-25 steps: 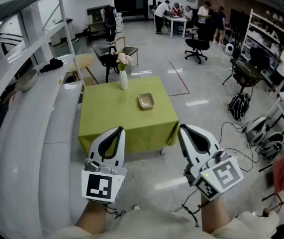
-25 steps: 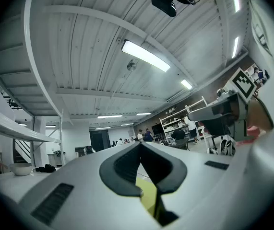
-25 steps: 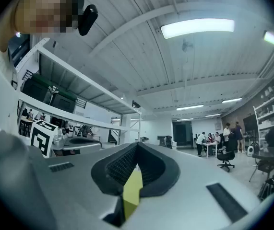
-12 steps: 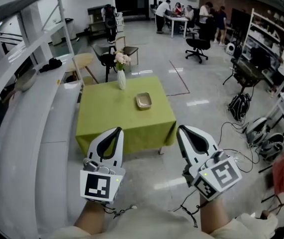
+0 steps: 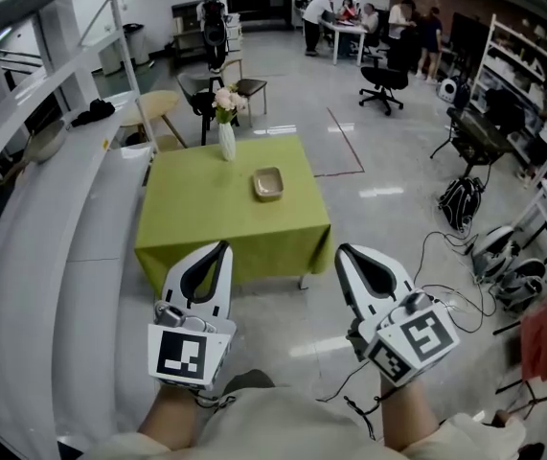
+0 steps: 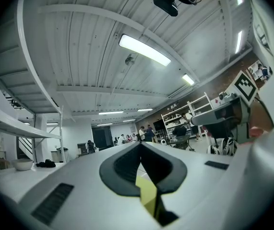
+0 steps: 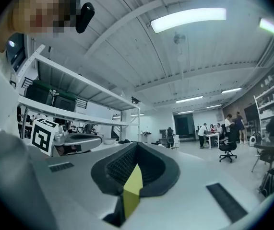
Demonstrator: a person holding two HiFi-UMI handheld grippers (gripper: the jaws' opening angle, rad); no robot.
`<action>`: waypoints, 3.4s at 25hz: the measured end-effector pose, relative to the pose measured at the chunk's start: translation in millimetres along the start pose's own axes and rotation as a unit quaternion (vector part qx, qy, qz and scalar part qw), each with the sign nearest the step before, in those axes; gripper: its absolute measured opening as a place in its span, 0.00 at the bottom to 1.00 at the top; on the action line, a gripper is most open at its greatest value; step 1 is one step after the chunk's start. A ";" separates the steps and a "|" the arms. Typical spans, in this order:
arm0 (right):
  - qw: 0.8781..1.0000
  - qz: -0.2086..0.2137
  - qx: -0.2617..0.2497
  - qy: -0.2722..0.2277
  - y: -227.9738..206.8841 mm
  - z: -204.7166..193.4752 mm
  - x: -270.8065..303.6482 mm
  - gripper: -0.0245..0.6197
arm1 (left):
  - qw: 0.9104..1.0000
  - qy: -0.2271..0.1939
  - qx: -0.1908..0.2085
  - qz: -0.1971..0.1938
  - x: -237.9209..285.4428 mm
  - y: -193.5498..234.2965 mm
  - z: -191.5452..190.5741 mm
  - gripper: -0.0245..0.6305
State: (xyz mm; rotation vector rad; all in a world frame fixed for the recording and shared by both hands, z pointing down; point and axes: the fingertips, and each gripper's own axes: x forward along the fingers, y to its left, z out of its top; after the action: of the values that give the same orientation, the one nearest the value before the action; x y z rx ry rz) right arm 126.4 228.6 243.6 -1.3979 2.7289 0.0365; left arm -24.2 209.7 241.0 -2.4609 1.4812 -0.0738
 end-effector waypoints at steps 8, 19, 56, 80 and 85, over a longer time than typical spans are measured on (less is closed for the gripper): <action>1.000 0.019 0.010 0.011 -14.3 -20.8 5.4 0.05 | 1.000 0.010 0.007 0.008 12.7 -9.1 -12.2 0.05; 1.000 0.016 0.007 0.025 -49.7 -42.6 62.7 0.05 | 1.000 0.013 -0.001 0.004 69.4 20.5 -43.3 0.05; 0.993 -0.045 0.019 0.106 -187.3 -97.5 440.6 0.05 | 0.997 0.054 -0.032 -0.034 345.5 294.6 -172.8 0.05; 0.977 -0.030 0.068 0.199 -299.2 -203.3 501.5 0.12 | 0.987 0.153 -0.044 -0.021 436.3 283.9 -263.6 0.05; 0.962 -0.025 0.102 0.253 -314.7 -268.8 510.4 0.15 | 0.978 0.199 -0.053 -0.034 451.7 273.3 -309.8 0.05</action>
State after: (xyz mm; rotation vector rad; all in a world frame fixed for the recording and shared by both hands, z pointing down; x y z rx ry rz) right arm 69.5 -383.4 476.1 -1.5900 2.9586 -0.6777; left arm -99.8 -368.3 427.9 -2.6977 1.5840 -0.5431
